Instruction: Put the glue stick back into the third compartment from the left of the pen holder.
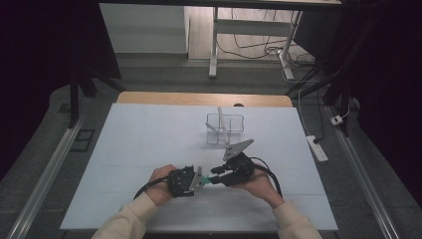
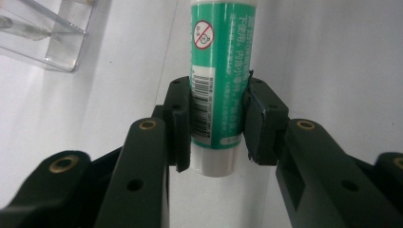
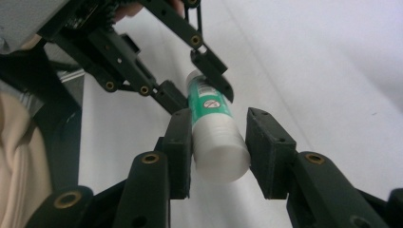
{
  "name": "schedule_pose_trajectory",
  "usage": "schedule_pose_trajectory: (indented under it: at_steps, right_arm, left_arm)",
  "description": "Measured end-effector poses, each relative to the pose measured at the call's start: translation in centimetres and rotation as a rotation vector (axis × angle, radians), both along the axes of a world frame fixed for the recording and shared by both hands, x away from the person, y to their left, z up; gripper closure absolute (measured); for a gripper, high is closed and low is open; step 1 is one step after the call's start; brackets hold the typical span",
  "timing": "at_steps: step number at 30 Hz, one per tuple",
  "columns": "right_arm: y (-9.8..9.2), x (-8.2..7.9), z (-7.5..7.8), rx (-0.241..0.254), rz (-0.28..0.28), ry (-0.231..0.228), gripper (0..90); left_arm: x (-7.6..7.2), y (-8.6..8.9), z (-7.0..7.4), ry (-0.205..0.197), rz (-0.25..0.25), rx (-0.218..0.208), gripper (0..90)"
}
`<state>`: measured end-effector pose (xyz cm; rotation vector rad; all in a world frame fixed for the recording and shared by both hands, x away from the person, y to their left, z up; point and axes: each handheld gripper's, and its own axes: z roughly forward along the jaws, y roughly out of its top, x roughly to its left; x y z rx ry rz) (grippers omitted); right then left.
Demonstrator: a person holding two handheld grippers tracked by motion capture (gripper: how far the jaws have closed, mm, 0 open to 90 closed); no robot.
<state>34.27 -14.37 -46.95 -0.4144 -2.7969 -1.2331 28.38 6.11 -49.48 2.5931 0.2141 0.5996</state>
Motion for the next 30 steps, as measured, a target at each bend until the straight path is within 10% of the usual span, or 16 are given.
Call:
schedule_pose_trajectory:
  at_steps: [20,30]
  right_arm:
    - [-2.1,0.3,1.1,0.160,-0.162,-0.132,45.7]
    - [-2.8,0.4,1.1,0.228,-0.206,-0.128,41.7]
  left_arm:
    - [1.0,2.1,0.6,0.037,0.104,-0.171,65.3]
    - [1.5,3.4,0.9,0.053,0.163,-0.289,65.3]
